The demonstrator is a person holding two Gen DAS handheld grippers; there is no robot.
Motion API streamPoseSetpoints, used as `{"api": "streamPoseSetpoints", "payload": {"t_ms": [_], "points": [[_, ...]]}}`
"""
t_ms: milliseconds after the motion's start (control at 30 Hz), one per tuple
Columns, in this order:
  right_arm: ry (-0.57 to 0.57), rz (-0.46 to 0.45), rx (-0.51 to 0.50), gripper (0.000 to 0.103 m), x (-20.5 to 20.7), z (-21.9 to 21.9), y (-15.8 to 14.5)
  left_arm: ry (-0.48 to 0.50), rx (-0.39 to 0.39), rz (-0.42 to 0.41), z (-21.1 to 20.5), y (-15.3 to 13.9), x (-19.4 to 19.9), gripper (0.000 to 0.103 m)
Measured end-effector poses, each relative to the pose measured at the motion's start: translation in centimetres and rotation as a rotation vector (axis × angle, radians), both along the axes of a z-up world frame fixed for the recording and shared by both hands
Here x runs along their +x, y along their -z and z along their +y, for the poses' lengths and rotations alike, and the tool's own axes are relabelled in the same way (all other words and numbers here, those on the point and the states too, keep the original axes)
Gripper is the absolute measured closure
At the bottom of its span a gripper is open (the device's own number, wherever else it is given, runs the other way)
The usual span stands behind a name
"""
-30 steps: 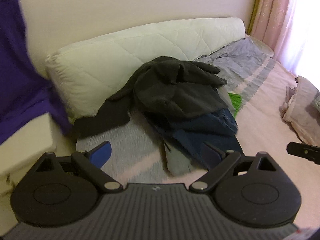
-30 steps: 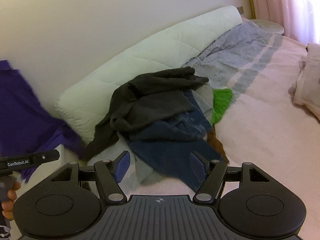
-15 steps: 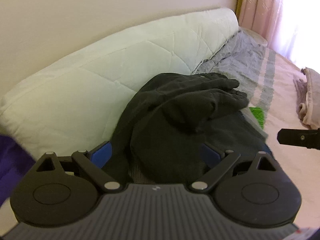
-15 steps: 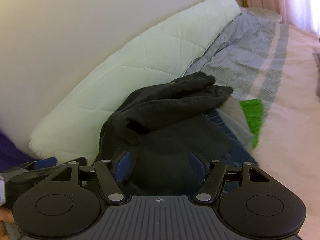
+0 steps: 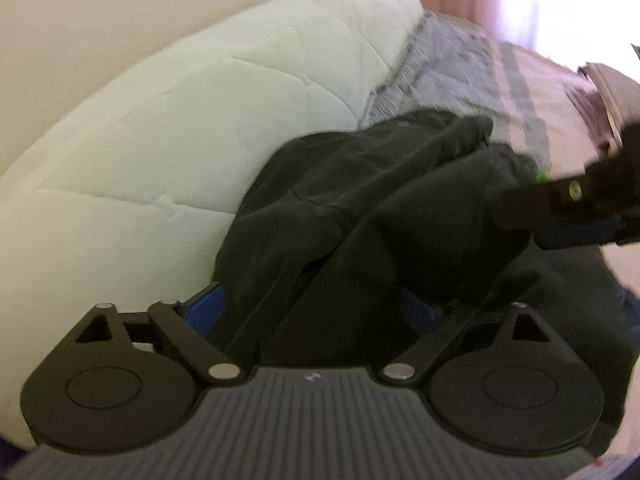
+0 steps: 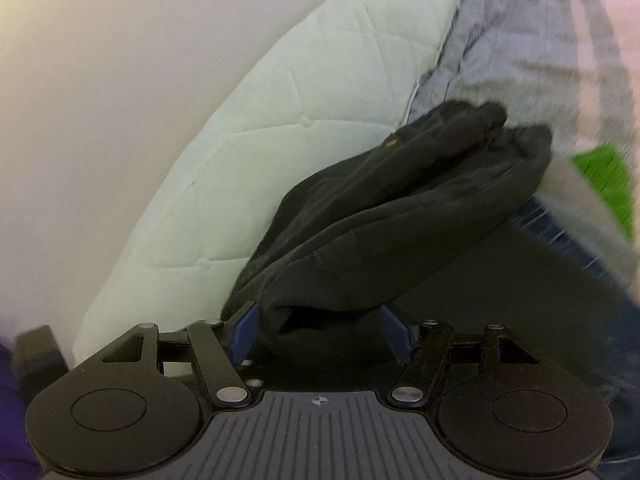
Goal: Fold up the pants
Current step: 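Grasp the dark trousers with both grippers from the clothes pile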
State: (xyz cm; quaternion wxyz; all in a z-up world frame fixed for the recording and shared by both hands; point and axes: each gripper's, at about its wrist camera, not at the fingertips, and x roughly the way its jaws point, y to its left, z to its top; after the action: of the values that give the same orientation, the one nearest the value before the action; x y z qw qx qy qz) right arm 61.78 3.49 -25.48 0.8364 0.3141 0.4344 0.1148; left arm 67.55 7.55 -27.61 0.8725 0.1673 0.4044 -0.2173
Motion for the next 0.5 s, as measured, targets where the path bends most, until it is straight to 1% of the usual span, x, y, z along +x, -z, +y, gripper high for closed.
{"api": "streamPoseSetpoints", "payload": {"t_ms": [67,100,133,167,233,267,333,433,500], "points": [[0.007,0.014,0.032,0.039,0.8,0.2,1.0,0.049,-0.007,0.017,0.1,0.9,0.6,0.023],[0.005,0.022,0.039,0.045,1.0,0.3,1.4,0.070,-0.009,0.027,0.0,1.1,0.8,0.030],[0.003,0.019,0.050,0.052,1.2,0.4,1.6,0.086,-0.012,0.034,-0.1,1.2,1.0,0.040],[-0.008,0.005,0.072,0.064,1.4,0.4,1.8,0.096,-0.016,0.036,-0.2,1.2,1.0,0.045],[-0.019,-0.013,0.071,0.079,1.6,0.7,1.8,0.089,-0.020,0.031,-0.1,0.9,0.9,0.064],[-0.022,-0.028,0.054,0.103,1.7,0.8,1.6,0.080,-0.030,0.029,0.1,0.6,0.8,0.068],[-0.035,-0.083,0.060,0.103,1.4,0.6,0.8,0.065,-0.058,0.018,0.4,-0.2,0.5,0.084],[-0.067,-0.209,0.005,0.103,-0.2,1.0,-1.7,0.061,-0.075,-0.044,0.2,-2.8,-0.9,0.091],[-0.049,-0.250,0.002,0.103,-1.3,0.5,-3.1,0.058,-0.085,-0.078,-0.3,-4.8,-1.6,0.094]]}}
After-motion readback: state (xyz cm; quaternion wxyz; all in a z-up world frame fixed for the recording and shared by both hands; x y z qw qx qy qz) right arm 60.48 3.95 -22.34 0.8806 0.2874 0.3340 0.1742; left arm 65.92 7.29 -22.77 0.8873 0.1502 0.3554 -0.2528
